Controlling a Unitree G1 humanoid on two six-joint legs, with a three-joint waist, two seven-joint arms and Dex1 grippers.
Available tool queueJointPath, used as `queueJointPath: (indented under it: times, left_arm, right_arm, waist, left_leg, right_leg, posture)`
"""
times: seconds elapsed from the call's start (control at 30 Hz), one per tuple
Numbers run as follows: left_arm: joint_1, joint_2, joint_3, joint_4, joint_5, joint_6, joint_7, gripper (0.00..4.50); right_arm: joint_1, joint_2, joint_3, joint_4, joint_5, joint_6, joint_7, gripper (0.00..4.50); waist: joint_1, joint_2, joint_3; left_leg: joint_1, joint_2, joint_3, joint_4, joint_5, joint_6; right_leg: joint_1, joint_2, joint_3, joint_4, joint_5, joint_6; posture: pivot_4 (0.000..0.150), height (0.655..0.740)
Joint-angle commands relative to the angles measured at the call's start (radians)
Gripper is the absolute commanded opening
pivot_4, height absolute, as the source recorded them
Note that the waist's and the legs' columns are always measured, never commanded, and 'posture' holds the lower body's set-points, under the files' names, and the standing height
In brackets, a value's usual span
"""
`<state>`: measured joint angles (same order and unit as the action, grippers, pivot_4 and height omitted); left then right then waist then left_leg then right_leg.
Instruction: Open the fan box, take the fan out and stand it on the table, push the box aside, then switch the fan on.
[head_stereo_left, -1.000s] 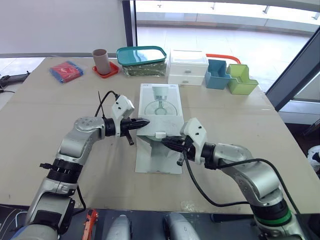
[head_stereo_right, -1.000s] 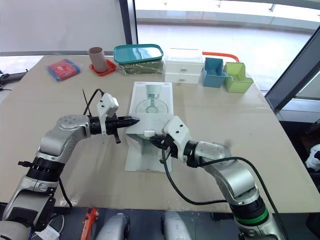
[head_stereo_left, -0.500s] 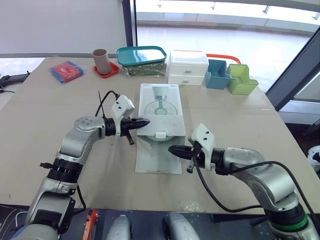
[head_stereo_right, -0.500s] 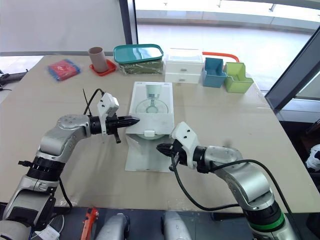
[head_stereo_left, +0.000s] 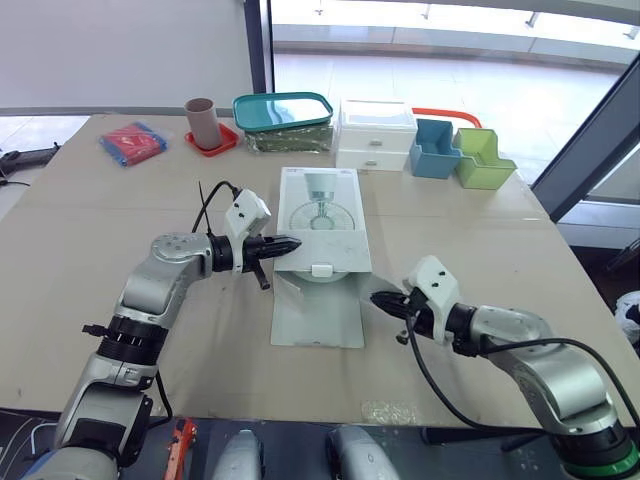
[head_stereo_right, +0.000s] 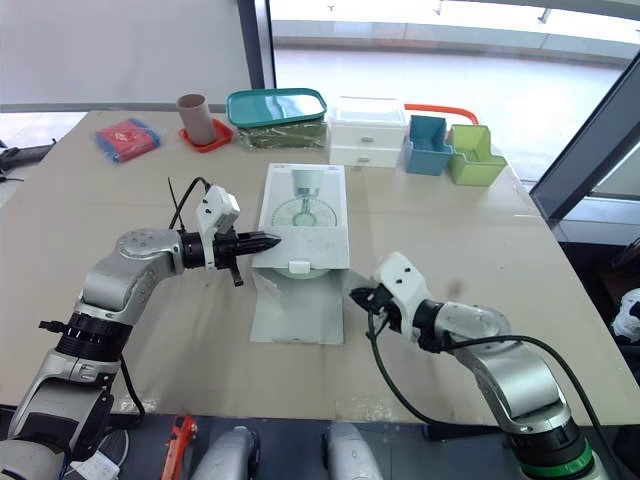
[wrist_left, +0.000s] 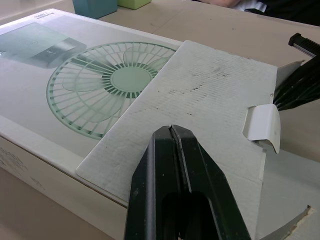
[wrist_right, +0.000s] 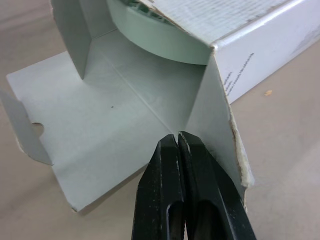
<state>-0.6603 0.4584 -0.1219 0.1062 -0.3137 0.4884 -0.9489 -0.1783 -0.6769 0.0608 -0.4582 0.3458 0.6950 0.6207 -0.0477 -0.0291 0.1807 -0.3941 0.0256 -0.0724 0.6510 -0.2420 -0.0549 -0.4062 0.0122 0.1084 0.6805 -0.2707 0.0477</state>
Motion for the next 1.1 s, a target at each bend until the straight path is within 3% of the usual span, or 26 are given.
queueJointPath:
  times: [0.03, 1.1]
  left_arm:
    - [0.001, 0.004, -0.016, 0.003, 0.014, 0.01, -0.003, 0.0]
    - [0.016, -0.014, -0.017, -0.021, 0.009, 0.013, 0.009, 0.0]
  right_arm:
    - [-0.009, 0.011, -0.032, 0.023, -0.029, -0.06, -0.018, 0.06]
    - [-0.167, 0.154, 0.016, 0.236, -0.137, -0.256, 0.011, 0.06]
  waist:
    - [0.0, 0.0, 0.0]
    - [0.0, 0.0, 0.0]
  left_leg:
    - [0.0, 0.0, 0.0, 0.0, 0.0, 0.0]
    - [0.0, 0.0, 0.0, 0.0, 0.0, 0.0]
  right_leg:
    - [0.0, 0.0, 0.0, 0.0, 0.0, 0.0]
    - [0.0, 0.0, 0.0, 0.0, 0.003, -0.005]
  posture:
    - [0.15, 0.74]
    - [0.15, 0.74]
